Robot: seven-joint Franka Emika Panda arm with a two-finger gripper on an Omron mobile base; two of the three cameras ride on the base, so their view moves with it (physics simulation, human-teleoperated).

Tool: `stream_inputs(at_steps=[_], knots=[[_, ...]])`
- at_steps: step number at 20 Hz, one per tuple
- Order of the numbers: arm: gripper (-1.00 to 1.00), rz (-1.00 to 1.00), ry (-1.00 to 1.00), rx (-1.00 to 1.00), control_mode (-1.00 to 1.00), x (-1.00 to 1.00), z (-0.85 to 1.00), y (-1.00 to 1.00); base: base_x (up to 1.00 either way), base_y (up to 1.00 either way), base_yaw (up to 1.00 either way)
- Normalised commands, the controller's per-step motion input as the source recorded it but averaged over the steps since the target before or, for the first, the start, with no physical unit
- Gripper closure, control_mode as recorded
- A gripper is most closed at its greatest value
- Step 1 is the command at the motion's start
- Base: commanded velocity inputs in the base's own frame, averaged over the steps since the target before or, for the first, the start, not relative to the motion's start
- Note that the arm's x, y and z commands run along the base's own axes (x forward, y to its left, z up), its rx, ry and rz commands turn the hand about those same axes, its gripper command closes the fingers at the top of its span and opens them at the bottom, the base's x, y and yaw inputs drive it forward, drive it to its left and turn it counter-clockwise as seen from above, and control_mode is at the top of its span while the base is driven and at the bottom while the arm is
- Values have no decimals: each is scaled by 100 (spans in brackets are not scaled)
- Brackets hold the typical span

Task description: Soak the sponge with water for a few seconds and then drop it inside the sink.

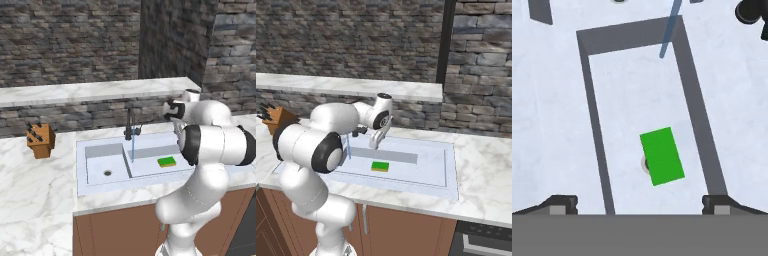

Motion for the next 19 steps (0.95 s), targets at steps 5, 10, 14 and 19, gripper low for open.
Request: stream_inputs(at_steps=[5, 10, 14, 19], knots=[[-100, -21, -1, 0, -100, -38, 54, 0, 0, 0, 0], [-100, -21, -5, 0, -100, -41, 56, 2, 0, 0, 0], [-100, -21, -7, 0, -100, -52, 48, 2, 0, 0, 0], [-100, -17, -12, 4, -100, -71, 20, 0, 0, 0, 0]])
